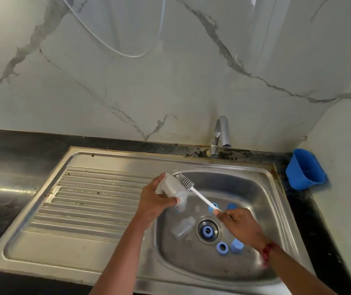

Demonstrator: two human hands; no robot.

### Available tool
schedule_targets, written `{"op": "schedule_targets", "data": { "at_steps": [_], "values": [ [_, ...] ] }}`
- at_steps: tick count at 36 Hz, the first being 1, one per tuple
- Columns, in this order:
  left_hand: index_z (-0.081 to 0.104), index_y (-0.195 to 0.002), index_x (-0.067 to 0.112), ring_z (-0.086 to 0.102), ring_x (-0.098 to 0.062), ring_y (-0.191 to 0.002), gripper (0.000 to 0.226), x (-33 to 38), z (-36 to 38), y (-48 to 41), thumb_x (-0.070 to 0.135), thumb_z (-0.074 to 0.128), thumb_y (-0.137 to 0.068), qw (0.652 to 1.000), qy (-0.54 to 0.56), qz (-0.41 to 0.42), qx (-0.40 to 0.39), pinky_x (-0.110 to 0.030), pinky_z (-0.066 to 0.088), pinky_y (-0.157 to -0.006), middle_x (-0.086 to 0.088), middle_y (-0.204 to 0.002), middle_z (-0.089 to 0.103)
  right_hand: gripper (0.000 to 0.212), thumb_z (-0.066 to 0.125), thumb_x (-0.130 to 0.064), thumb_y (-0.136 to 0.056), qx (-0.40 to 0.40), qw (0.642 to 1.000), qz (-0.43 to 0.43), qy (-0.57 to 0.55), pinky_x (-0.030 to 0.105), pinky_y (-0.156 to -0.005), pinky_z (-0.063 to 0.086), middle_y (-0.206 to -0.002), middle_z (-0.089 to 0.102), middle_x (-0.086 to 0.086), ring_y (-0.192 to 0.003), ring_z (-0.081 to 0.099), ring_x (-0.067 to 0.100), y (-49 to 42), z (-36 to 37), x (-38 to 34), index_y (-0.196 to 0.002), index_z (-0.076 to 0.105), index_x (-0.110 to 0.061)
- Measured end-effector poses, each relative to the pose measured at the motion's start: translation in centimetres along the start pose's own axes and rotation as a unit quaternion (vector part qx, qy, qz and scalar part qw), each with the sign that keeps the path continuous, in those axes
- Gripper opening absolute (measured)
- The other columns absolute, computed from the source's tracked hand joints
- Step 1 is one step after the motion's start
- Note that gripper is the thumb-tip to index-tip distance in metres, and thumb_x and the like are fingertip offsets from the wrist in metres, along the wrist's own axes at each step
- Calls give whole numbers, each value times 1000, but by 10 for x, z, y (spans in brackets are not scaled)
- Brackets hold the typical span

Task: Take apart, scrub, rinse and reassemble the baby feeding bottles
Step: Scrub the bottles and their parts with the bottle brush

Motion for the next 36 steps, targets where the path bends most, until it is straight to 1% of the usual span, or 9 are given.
{"op": "schedule_targets", "data": {
  "at_steps": [5,9,13,16,20,25,30,32,36],
  "values": [
    [51,-142,14,66,-11,-103,93,-3,16,4,-9,87,-60,997,27,8,-73,-24,58,-83,11,-121,62,60,59,-50,-93,17,1000,17,13,27,-52,34,-46,37,-2,-44,33,9,-9,1,0,-50,35,-18],
    [53,-136,24,71,-3,-90,100,-6,7,3,11,88,-43,993,118,-16,-17,-24,58,-73,10,-113,68,63,59,-49,-93,24,1000,15,10,22,-48,29,-44,31,-7,-43,28,8,-6,4,-3,-45,32,-20],
    [52,-134,29,67,-10,-91,86,-8,-4,-4,-9,82,-63,982,182,-38,41,-26,60,-70,11,-111,65,61,59,-48,-94,21,1000,0,10,20,-48,26,-43,29,-8,-45,27,8,2,7,-7,-44,35,-24],
    [52,-141,19,67,-17,-99,82,-13,-4,-6,-16,76,-71,976,209,-45,51,-36,62,-75,7,-116,64,60,59,-48,-93,22,1000,-6,8,21,-49,25,-45,27,-8,-46,26,8,7,6,-5,-46,32,-23],
    [52,-142,15,70,-15,-95,79,-17,10,-1,-17,73,-74,972,229,-54,17,-40,61,-79,12,-104,73,61,59,-47,-94,27,1000,1,5,21,-49,25,-45,27,-8,-45,25,8,10,3,-1,-48,28,-20],
    [55,-139,20,68,-18,-104,93,-8,36,10,18,83,-50,969,235,-36,-63,-39,59,-78,5,-114,73,58,56,-50,-95,37,999,10,5,24,-50,31,-46,34,-4,-44,30,9,1,1,-8,-52,35,-17],
    [55,-138,19,67,-19,-106,92,-6,34,15,21,83,-51,968,239,-21,-76,-42,59,-79,4,-118,72,59,56,-53,-94,33,999,9,9,26,-51,33,-46,34,-4,-45,33,11,-3,1,-9,-52,34,-18],
    [56,-137,18,67,-21,-105,92,-6,29,16,21,83,-49,966,252,-22,-55,-46,57,-81,3,-116,72,61,57,-51,-94,38,999,0,7,24,-49,29,-45,30,-5,-44,28,10,0,2,-10,-50,29,-19],
    [57,-136,14,71,-20,-97,86,-3,15,12,13,84,-54,955,295,-34,20,-38,60,-76,3,-107,75,62,57,-49,-95,35,999,-18,10,23,-49,26,-46,26,-6,-46,25,9,6,8,-12,-48,29,-20]
  ]
}}
Point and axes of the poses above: each hand's wrist, its own y-axis away from the middle knuckle, its own z-axis out of the palm, x = y × z, the point moved 9 cm from there along -y, towards the middle knuckle
